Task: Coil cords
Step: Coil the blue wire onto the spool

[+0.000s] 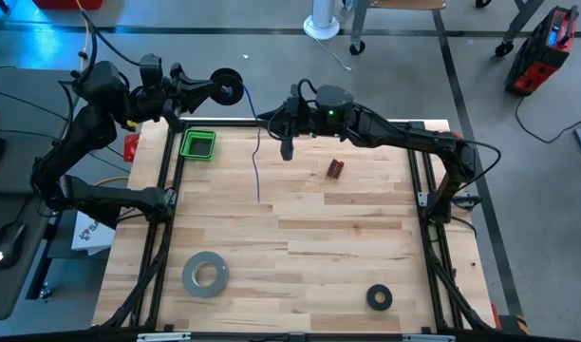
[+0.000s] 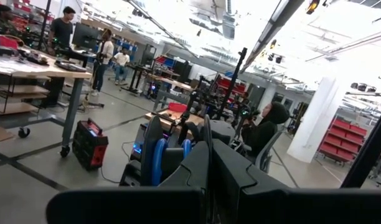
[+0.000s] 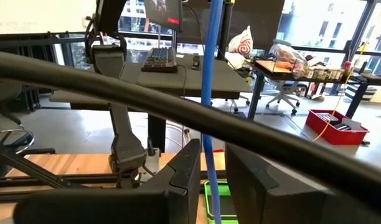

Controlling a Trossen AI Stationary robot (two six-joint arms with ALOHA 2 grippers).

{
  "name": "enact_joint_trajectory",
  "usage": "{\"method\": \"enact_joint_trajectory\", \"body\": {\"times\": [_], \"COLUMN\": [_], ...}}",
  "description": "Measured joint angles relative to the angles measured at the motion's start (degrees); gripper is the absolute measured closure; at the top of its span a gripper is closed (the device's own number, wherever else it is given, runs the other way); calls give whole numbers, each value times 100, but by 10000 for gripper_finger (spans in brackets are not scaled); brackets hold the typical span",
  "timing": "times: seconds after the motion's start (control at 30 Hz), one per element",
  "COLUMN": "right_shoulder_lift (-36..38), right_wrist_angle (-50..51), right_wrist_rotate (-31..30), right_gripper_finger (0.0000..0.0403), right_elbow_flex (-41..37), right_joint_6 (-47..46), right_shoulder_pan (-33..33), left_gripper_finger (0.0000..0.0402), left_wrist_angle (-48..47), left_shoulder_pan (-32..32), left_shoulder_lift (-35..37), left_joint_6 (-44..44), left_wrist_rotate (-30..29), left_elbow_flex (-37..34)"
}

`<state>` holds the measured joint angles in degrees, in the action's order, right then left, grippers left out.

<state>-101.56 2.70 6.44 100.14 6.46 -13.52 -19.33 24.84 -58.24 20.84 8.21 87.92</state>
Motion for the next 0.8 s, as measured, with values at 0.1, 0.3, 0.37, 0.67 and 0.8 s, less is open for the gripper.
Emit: {"method": "enact_joint_trajectory", "body": {"times": [0.1,0.3,0.37,0.67,0.8], "right_shoulder_lift": [-2,-2,-2,-2,-2], "right_wrist_angle": [0,-9,-13,-11,-39], "right_wrist_rotate": [0,-2,-2,-4,11], "right_gripper_finger": [339,339,340,384,400], "right_elbow_flex": [-1,0,0,-1,0], "right_joint_6": [0,-37,-39,-44,-274], "right_shoulder_pan": [0,0,0,4,4], "left_gripper_finger": [400,400,400,400,400], "left_wrist_angle": [0,0,0,16,109], "left_shoulder_pan": [0,0,-1,-2,-1], "left_shoulder_lift": [0,0,0,0,-5], "left_joint_6": [2,0,0,5,6], "left_wrist_rotate": [0,-2,-2,-2,-2], "left_elbow_flex": [0,0,0,0,0]}}
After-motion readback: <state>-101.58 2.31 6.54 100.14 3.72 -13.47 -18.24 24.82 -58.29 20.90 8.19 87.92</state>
